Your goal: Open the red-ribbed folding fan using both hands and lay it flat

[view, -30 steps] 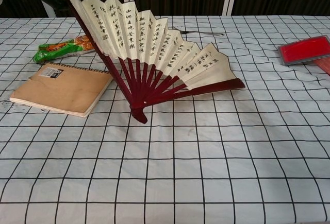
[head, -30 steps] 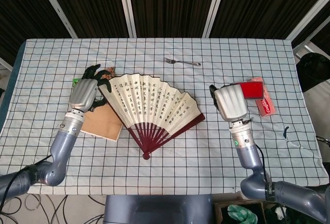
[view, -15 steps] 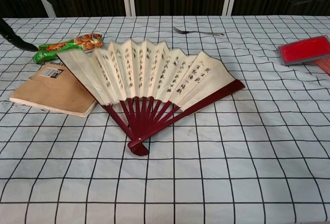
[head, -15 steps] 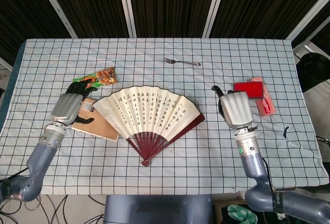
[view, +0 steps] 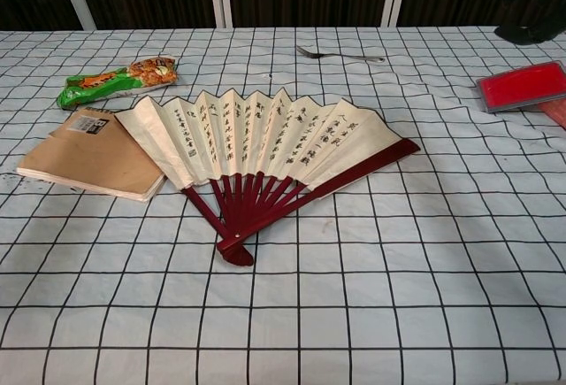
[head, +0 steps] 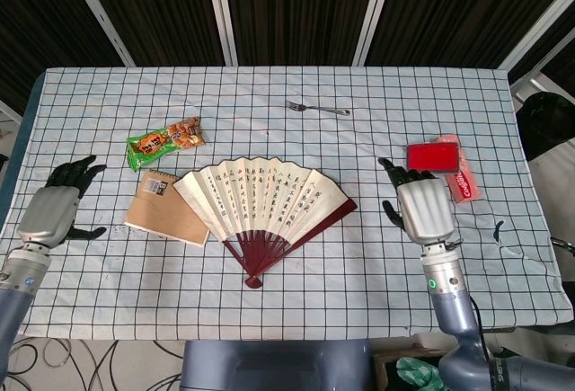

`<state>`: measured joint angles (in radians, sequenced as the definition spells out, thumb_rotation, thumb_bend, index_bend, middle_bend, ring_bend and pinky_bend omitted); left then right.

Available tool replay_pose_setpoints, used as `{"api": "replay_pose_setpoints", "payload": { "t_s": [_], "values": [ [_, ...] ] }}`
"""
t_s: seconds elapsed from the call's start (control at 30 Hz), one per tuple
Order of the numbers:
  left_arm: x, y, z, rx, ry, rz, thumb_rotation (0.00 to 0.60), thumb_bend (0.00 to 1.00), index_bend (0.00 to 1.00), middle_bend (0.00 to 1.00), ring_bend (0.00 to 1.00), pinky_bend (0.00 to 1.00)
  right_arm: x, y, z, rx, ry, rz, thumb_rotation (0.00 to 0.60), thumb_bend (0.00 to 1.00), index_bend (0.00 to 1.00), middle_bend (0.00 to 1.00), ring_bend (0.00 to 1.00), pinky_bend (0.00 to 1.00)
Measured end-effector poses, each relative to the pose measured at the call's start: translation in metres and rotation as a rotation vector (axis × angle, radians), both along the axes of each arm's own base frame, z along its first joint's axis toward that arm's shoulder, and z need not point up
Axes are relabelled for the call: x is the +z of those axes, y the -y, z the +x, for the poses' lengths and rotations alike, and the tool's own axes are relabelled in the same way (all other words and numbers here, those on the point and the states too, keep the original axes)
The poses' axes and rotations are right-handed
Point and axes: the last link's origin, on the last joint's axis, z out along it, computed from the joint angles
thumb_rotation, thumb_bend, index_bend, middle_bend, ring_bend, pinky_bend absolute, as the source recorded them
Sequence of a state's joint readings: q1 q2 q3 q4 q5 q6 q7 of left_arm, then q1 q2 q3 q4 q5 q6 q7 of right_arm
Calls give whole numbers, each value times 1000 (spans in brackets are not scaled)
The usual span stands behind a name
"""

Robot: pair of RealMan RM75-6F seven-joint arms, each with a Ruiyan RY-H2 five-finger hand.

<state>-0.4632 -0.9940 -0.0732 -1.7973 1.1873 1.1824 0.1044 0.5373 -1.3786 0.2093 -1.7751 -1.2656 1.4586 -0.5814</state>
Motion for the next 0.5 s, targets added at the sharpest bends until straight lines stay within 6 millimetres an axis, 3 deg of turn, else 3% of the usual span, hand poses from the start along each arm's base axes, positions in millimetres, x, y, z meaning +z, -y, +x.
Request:
{"api": "replay_pose_setpoints", "payload": {
  "t_s": [0.07, 0.17, 0.37, 0.5],
  "values": [
    [3, 11, -5, -18, -6, 33, 600, 0, 13, 0, 0, 0, 4, -13, -7, -25, 15, 11, 600, 113, 0, 46, 120, 267],
    [8, 32, -17, -34, -17, 85, 600, 0, 0, 0, 0, 0, 15, -36, -24, -82, 40, 13, 600, 106, 0, 0, 37, 234],
    [14, 79, -45, -28, -45, 156, 600, 0, 0, 0, 0, 0, 45, -86, -69, -199, 103, -41, 600, 104, 0, 0, 0, 213],
    [17, 91, -57, -27, -68, 185, 600, 0, 0, 0, 0, 0, 64, -113, -96, -239, 133, -103, 600, 104, 0, 0, 0, 212]
  ]
}}
